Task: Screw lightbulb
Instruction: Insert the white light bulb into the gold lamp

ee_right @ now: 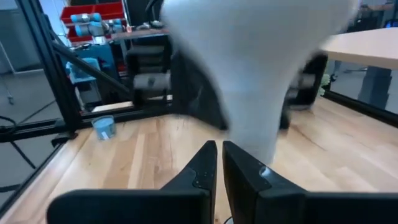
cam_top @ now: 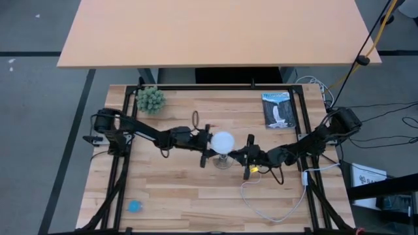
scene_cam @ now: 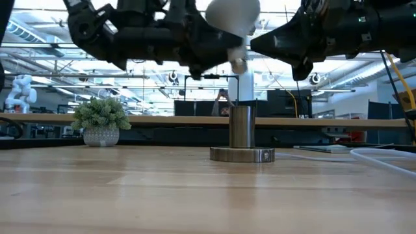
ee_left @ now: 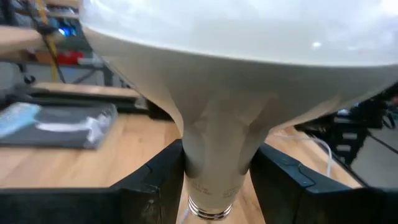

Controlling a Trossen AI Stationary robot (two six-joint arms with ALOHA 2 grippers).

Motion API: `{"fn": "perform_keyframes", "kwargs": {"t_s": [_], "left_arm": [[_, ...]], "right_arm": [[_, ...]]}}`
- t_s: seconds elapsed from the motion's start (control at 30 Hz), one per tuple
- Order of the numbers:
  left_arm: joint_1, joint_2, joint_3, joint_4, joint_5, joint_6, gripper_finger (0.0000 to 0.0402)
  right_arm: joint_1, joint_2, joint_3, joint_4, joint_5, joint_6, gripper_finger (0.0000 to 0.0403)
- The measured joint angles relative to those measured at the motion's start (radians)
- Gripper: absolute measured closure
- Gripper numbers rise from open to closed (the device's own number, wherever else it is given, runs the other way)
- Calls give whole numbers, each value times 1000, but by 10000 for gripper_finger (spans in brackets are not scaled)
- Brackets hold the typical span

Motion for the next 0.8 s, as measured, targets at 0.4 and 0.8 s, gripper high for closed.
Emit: {"fn": "perform_keyframes", "kwargs": {"t_s": [0.4, 0.8], "left_arm": [[-6, 51, 30, -33, 52, -7, 234], [-8, 51, -40, 2, 52, 34, 234]], "right_arm": [[16, -33, 0, -130, 52, 75, 385], [28, -66, -1, -295, 45, 194, 385]]}}
